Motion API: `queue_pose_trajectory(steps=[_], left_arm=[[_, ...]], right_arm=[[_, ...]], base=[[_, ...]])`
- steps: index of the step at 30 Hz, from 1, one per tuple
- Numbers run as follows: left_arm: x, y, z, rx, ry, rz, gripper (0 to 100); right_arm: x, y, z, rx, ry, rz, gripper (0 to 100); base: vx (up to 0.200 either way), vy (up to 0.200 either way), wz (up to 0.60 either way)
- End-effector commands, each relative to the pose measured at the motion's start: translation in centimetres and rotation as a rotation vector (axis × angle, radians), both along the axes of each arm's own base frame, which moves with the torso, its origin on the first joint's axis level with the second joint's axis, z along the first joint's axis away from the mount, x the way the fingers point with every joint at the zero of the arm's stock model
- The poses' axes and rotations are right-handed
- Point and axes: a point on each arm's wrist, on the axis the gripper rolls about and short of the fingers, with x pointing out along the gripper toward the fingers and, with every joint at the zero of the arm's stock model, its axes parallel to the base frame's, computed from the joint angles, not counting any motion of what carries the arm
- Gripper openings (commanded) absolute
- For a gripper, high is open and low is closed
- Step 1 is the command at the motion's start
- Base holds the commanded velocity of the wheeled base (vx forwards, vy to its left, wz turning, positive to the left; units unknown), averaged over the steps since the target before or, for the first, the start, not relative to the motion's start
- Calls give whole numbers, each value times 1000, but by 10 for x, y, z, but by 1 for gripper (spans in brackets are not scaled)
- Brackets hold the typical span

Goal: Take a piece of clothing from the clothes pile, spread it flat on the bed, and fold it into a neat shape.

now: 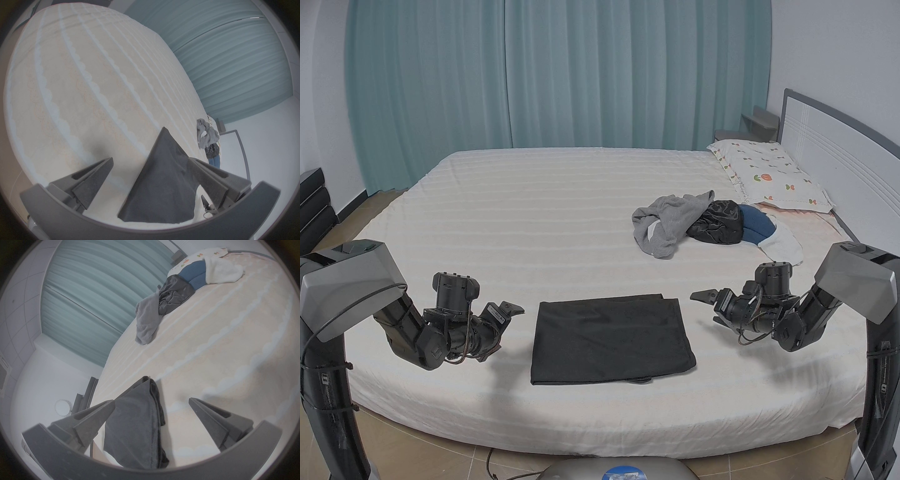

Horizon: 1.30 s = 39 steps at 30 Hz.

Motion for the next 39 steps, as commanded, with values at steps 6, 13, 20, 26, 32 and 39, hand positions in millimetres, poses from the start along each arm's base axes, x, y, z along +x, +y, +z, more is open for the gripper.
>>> queue_pose_trajectory(steps=[6,13,20,26,32,39], left_arm=[[3,-3,-4,10,-2,9,100],[1,-9,-4,11,-3,-10,100],[1,-10,-6,13,0,-10,100],[1,-10,-6,16,3,-10,100],[0,-10,-7,16,4,-12,100],[0,-10,-7,16,5,-12,100]], right_arm=[[3,14,-7,8,5,26,100],[6,31,-7,5,-10,50,100],[16,36,-11,8,-31,55,100],[21,54,-19,2,-37,88,100],[24,60,-25,-3,-39,103,100],[23,65,-32,-16,-38,120,100]], base=[[33,0,0],[143,0,0],[0,0,0],[0,0,0],[0,0,0],[0,0,0]])
